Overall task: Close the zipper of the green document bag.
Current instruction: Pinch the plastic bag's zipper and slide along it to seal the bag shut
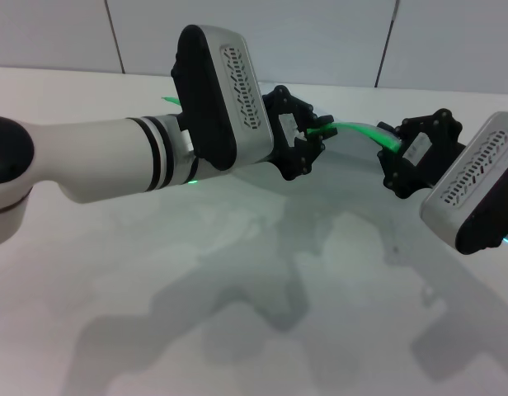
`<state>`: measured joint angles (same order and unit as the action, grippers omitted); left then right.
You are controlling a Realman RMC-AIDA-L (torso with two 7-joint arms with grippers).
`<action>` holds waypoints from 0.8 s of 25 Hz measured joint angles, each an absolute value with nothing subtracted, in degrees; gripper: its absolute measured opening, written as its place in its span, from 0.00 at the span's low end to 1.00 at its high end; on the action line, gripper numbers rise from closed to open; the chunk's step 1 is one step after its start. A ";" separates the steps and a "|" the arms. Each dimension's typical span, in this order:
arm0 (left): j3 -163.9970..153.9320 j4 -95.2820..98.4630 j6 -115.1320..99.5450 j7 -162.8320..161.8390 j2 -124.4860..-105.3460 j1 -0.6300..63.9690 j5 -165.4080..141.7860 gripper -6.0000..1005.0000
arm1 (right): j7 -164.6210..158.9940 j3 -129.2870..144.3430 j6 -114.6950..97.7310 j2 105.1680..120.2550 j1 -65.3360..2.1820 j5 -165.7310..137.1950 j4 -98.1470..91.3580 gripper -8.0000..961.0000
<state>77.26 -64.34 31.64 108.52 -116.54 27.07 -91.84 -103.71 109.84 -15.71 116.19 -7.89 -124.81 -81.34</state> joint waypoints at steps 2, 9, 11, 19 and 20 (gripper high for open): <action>77.26 -64.34 31.63 108.45 -116.54 27.06 -91.84 0.08 | -103.71 109.85 -15.71 116.19 -7.90 -124.81 -81.38 0.14; 77.25 -63.87 30.99 108.35 -116.54 27.10 -91.84 0.08 | -103.71 109.85 -15.72 116.20 -7.66 -124.81 -82.07 0.15; 77.25 -63.47 30.57 108.29 -116.54 27.05 -91.84 0.07 | -103.71 109.80 -15.73 116.20 -7.53 -124.81 -82.26 0.16; 77.62 -62.78 28.75 108.48 -116.54 25.70 -91.76 0.07 | -103.71 109.46 -15.73 116.19 -7.27 -124.80 -82.61 0.17; 77.64 -62.77 28.74 108.49 -116.54 25.68 -91.76 0.07 | -103.71 109.45 -15.73 116.19 -7.24 -124.80 -82.60 0.17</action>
